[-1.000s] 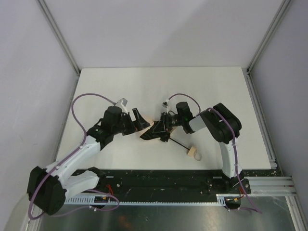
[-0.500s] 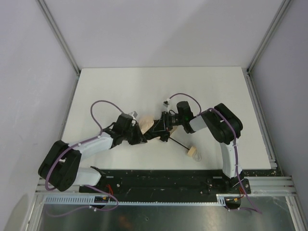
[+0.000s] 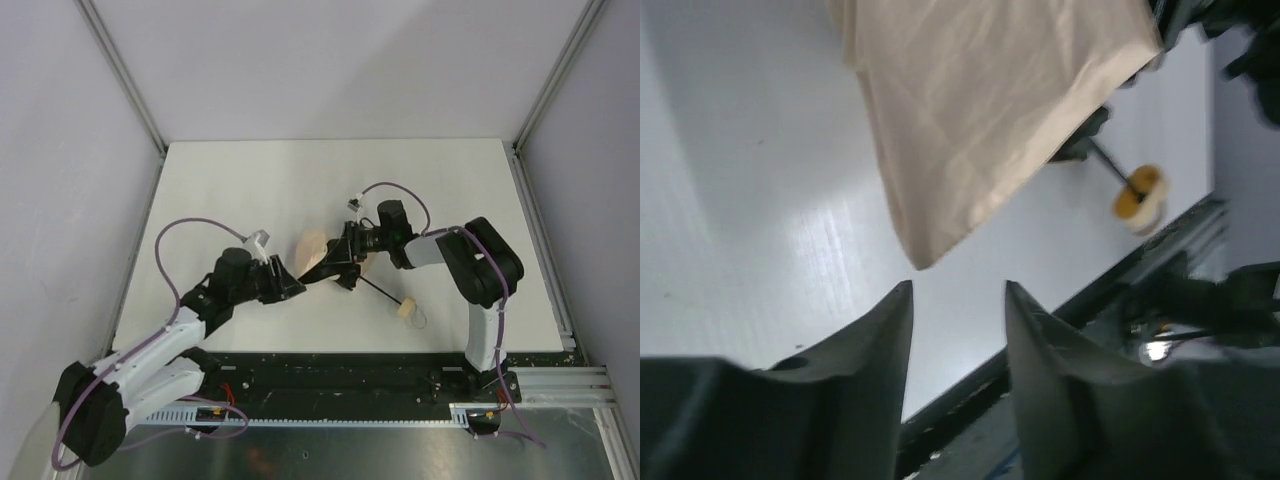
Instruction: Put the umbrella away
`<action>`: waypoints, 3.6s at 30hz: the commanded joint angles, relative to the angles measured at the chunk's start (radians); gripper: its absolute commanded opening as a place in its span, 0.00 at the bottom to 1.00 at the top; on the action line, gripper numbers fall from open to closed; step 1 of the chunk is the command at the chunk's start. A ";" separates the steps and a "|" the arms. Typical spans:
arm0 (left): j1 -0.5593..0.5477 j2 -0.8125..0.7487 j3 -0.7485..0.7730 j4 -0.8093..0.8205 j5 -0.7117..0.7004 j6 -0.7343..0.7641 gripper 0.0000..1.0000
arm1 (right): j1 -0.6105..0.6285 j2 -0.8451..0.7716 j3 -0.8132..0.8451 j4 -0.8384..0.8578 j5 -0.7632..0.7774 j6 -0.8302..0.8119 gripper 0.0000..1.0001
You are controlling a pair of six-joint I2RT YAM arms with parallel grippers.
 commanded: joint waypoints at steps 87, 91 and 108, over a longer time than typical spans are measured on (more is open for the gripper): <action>0.387 -0.267 0.037 -0.313 0.058 -0.198 0.63 | 0.432 0.065 0.063 -0.688 0.420 -1.143 0.00; 0.473 -0.173 0.001 -0.310 0.220 -0.246 0.70 | 0.367 0.094 0.064 -0.713 0.323 -1.123 0.00; 0.273 -0.259 -0.368 0.303 0.171 -0.861 0.99 | 0.199 0.217 0.101 -0.603 0.065 -0.917 0.00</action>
